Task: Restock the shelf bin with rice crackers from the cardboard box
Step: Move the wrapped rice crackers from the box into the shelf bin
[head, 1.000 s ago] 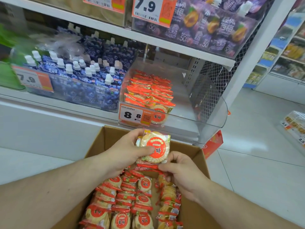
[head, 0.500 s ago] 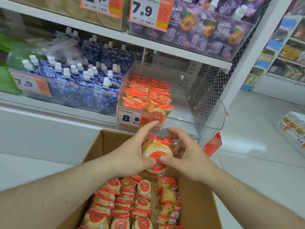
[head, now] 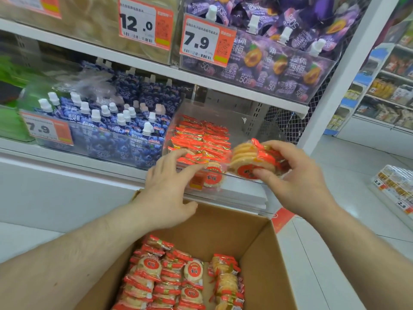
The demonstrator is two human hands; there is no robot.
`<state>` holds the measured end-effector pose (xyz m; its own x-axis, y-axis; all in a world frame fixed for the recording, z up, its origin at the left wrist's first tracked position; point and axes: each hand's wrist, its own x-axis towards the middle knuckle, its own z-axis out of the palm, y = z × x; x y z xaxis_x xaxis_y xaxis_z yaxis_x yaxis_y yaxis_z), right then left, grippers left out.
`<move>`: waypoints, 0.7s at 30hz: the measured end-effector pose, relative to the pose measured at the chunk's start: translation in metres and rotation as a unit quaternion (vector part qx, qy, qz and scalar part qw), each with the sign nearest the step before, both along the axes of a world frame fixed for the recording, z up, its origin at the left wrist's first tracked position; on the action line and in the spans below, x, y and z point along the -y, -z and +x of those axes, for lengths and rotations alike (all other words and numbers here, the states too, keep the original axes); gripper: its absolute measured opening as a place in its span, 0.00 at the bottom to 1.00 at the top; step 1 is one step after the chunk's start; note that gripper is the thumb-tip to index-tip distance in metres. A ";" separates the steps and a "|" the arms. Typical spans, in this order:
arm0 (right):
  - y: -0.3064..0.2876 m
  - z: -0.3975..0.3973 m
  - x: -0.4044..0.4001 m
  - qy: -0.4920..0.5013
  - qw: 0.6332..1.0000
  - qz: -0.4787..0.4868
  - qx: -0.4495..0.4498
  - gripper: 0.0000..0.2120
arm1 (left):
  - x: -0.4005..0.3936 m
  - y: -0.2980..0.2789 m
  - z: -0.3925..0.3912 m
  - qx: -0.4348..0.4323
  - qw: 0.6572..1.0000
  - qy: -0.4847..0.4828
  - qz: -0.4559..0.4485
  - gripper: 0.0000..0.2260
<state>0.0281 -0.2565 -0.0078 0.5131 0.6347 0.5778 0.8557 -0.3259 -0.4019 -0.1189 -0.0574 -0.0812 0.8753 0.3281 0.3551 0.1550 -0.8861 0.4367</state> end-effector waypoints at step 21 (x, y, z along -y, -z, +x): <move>0.012 0.052 -0.087 0.036 0.910 -0.244 -0.332 0.26 | -0.013 0.009 0.005 -0.135 0.989 -0.058 0.011 0.38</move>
<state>0.0803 -0.1694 -0.0194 0.6960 0.6842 -0.2178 0.4464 -0.6499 -0.6151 -0.1142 -0.0443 -0.0905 0.8959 0.4274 0.1215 0.3653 -0.8641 0.3462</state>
